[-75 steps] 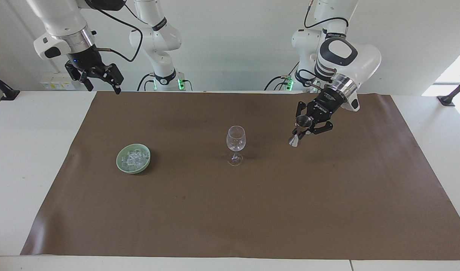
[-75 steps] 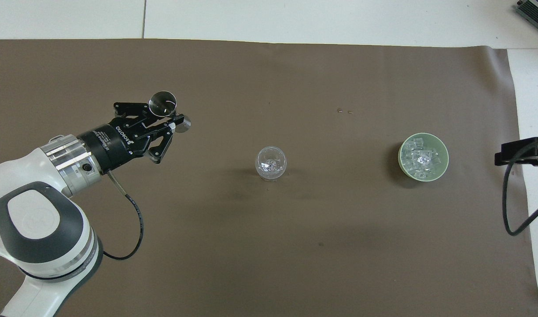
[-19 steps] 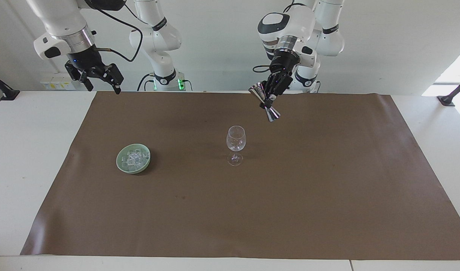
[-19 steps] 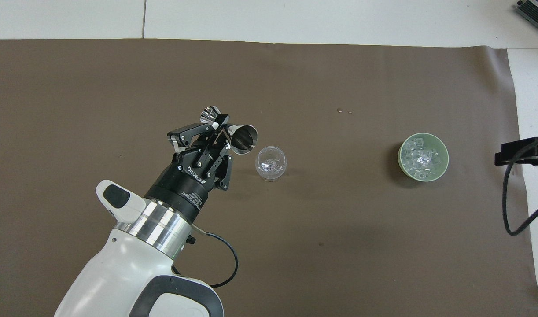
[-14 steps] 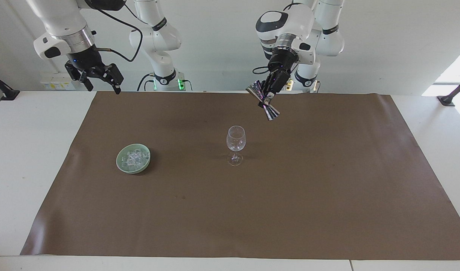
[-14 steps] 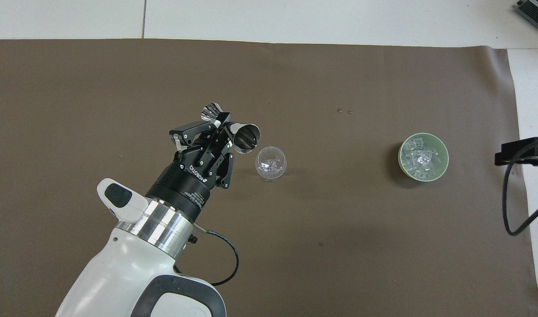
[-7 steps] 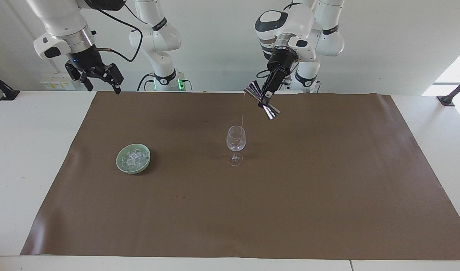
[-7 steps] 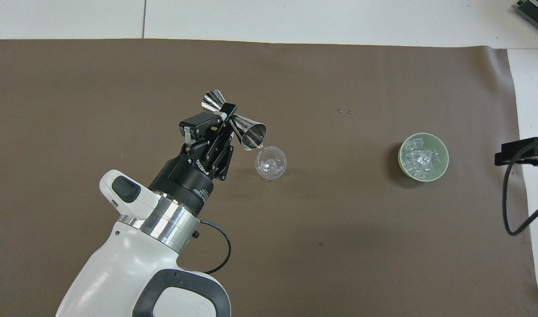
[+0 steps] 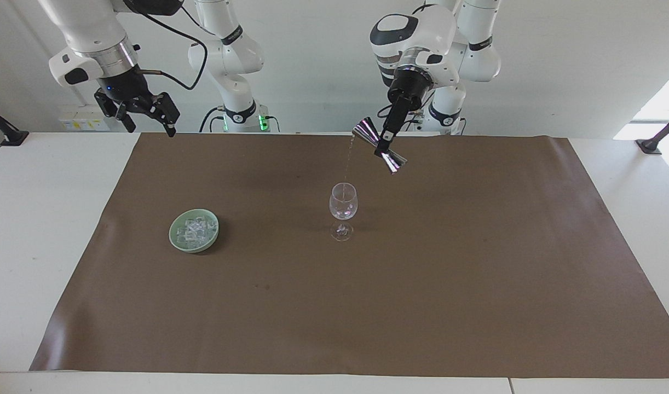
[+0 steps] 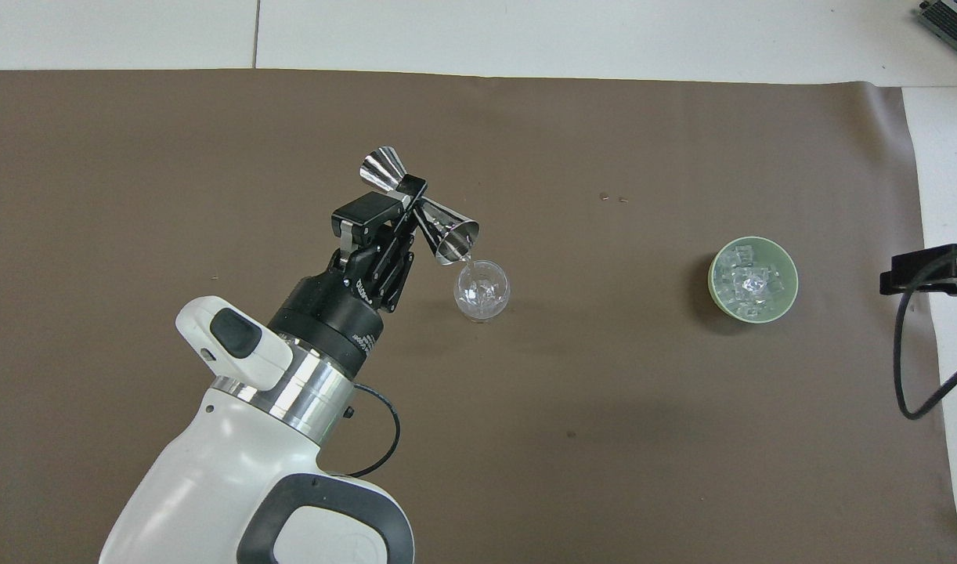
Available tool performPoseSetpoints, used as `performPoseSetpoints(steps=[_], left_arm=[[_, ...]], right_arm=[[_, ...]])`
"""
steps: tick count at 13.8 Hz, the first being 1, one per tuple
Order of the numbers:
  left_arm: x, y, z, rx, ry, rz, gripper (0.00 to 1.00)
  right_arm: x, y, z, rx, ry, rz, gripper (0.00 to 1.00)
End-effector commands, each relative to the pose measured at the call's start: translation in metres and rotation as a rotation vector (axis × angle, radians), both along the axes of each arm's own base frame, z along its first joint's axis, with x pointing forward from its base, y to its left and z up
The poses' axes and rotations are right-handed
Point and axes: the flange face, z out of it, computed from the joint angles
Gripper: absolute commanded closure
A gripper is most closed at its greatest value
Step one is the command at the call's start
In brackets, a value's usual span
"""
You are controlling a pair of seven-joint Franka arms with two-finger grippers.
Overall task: Pour wine and add ice with both arms
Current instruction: 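Tilt the jigger over the glass to pour with the left gripper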
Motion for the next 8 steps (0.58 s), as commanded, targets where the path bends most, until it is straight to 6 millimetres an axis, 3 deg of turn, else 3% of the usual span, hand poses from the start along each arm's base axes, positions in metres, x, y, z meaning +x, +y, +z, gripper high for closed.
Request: performPoseSetpoints(steps=[1,8], left_arm=[[0.004,-0.006,0.006,0.02,-0.034,0.002,1.0],[0.02,-0.012,0.017,0.06,-0.088,-0.02,1.0]], right_arm=[[-0.005,-0.001,0.001,0.025,-0.003,0.026,0.0],[-0.005,-0.001,0.001,0.024,-0.003,0.026,0.0]])
